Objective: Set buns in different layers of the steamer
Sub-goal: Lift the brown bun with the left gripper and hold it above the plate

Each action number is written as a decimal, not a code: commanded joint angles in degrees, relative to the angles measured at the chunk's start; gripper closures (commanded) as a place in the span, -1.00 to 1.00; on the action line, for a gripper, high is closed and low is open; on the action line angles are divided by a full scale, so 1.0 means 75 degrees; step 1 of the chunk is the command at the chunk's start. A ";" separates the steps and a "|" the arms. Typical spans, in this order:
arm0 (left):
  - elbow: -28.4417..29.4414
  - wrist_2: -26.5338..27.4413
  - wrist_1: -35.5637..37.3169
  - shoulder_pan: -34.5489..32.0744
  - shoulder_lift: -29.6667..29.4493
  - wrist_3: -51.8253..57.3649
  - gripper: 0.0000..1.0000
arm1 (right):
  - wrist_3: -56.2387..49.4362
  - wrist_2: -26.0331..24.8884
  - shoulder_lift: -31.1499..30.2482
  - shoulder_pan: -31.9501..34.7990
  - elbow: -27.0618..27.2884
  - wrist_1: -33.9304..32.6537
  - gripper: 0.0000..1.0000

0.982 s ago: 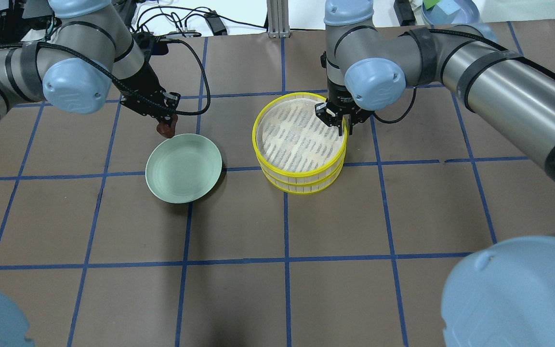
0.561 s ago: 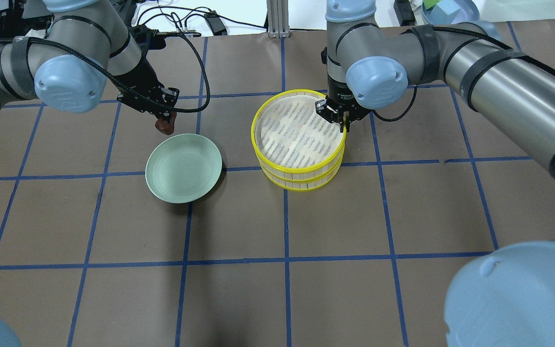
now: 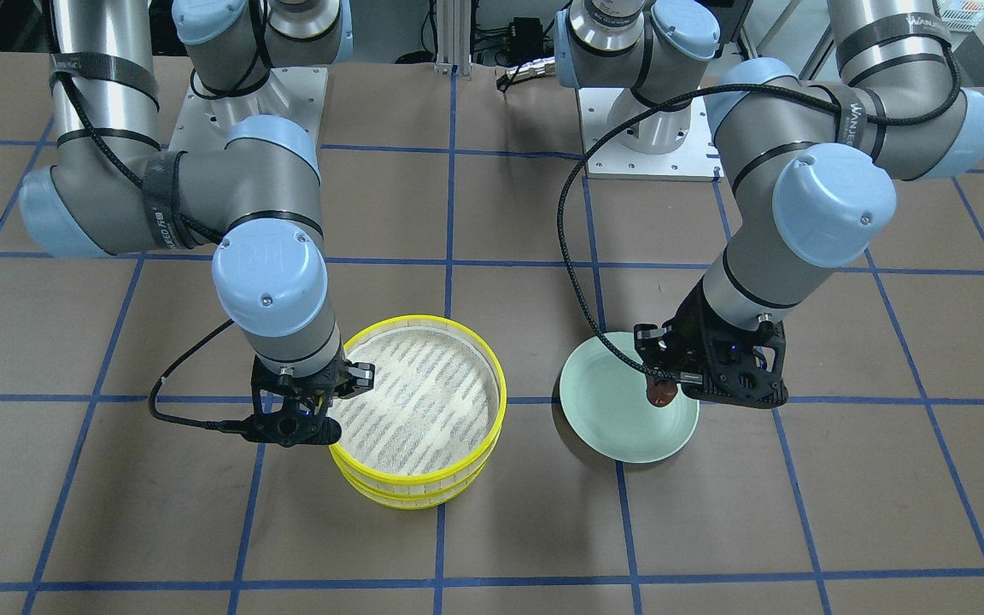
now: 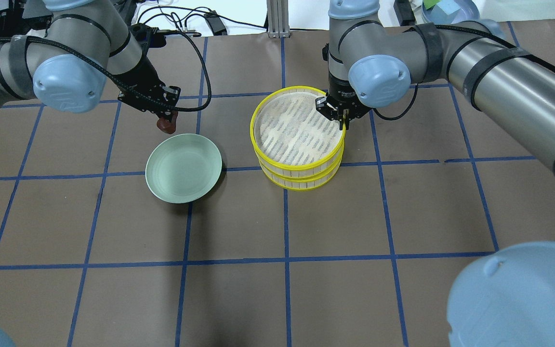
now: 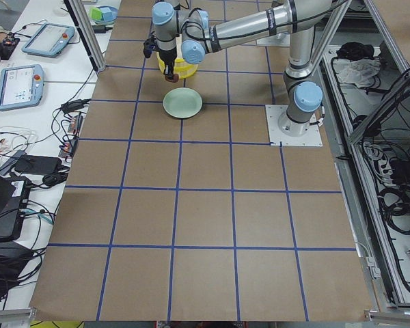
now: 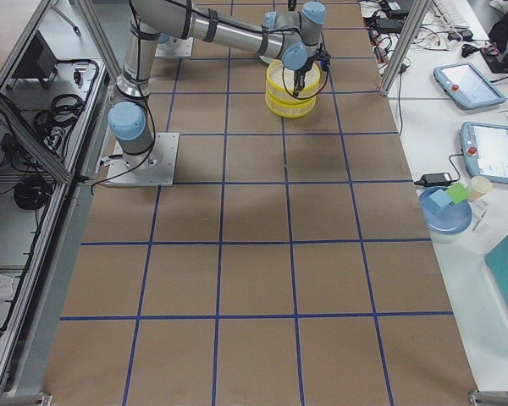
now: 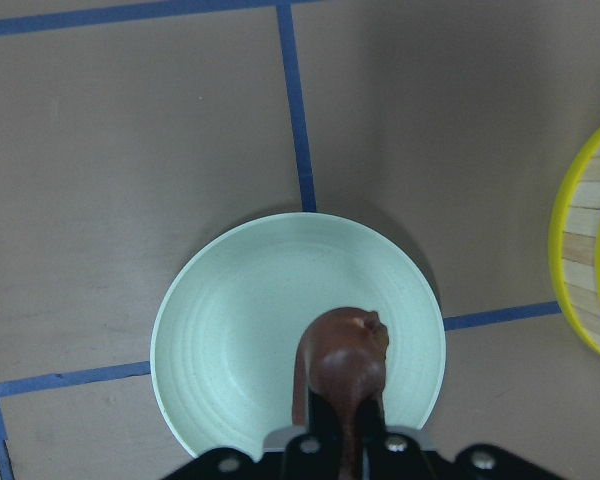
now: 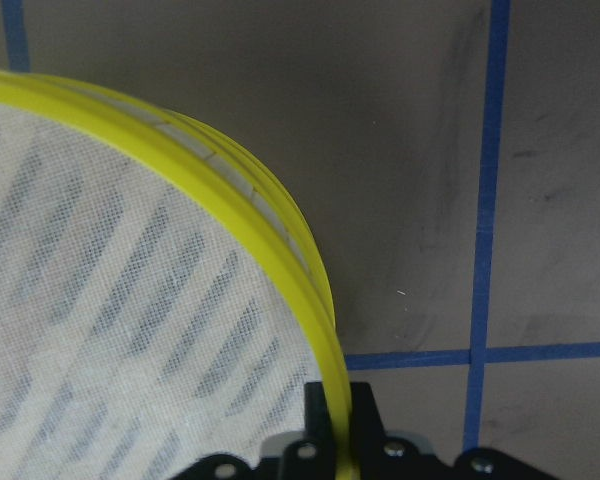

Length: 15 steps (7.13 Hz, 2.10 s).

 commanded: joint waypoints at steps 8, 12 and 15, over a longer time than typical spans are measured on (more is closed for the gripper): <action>-0.0001 -0.0046 0.0000 -0.0008 -0.0036 -0.0081 1.00 | 0.0044 0.0183 0.0076 -0.0151 0.0033 -0.0001 1.00; -0.0001 -0.0057 0.0000 -0.0043 -0.0025 -0.0220 1.00 | 0.0067 0.0159 0.0029 -0.0151 0.0115 0.0022 1.00; 0.0314 -0.1108 0.0291 -0.0826 -0.0036 -0.2429 1.00 | 0.0383 0.0159 0.0005 -0.0139 0.0115 0.0011 1.00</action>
